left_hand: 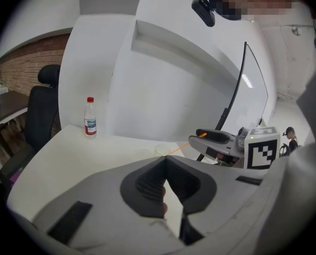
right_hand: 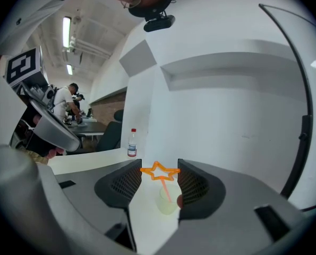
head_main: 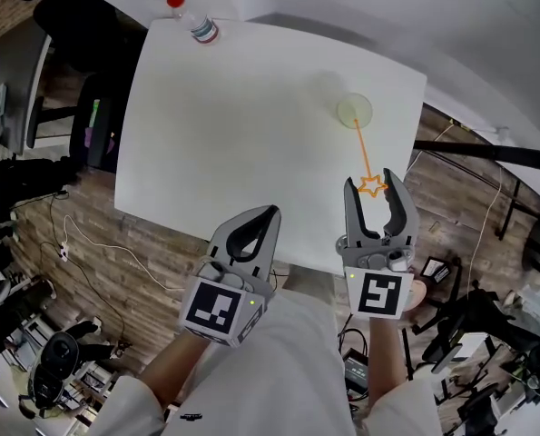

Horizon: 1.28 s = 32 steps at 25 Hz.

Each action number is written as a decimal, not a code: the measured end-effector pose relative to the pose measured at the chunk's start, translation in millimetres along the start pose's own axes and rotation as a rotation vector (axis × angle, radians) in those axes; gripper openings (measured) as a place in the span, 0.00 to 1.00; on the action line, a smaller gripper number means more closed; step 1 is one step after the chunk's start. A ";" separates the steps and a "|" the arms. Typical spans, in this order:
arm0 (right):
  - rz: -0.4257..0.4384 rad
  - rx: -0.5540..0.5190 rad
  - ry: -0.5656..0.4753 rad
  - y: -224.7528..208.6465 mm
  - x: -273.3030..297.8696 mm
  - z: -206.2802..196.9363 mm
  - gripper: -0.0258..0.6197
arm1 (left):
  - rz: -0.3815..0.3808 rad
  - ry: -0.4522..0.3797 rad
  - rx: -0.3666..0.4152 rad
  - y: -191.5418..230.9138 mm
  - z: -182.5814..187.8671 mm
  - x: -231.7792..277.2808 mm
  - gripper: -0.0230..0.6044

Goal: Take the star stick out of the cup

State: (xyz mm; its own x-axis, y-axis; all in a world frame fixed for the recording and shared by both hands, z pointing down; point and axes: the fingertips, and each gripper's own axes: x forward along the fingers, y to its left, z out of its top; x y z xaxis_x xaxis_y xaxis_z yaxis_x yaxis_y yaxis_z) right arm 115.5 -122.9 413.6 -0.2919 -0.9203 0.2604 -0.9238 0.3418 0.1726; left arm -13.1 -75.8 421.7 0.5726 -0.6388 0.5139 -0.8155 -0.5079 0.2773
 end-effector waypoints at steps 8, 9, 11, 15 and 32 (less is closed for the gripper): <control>-0.011 -0.016 -0.032 3.0 -17.0 23.8 0.37 | -0.017 -0.037 0.018 -5.6 12.8 -14.2 0.03; -0.015 -0.018 -0.032 3.9 -18.4 27.2 0.37 | -0.018 -0.041 0.019 -4.0 14.4 -16.6 0.03; -0.023 -0.021 -0.044 3.7 -23.6 36.3 0.37 | -0.016 -0.050 0.024 -2.5 18.2 -21.0 0.03; -0.043 -0.017 -0.076 -4.2 -44.4 54.2 0.37 | -0.013 -0.082 0.046 -9.5 28.8 -29.8 0.03; -0.155 0.096 -0.070 -20.7 -123.7 82.4 0.37 | 0.006 -0.223 0.132 -15.3 70.2 -71.5 0.03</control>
State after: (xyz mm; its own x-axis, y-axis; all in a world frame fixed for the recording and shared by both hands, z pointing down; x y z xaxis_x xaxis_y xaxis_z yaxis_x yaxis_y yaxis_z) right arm 150.3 -31.7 299.5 -0.1581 -0.9726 0.1708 -0.9774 0.1787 0.1130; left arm -35.6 -62.9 323.8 0.5841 -0.7461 0.3196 -0.8093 -0.5653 0.1593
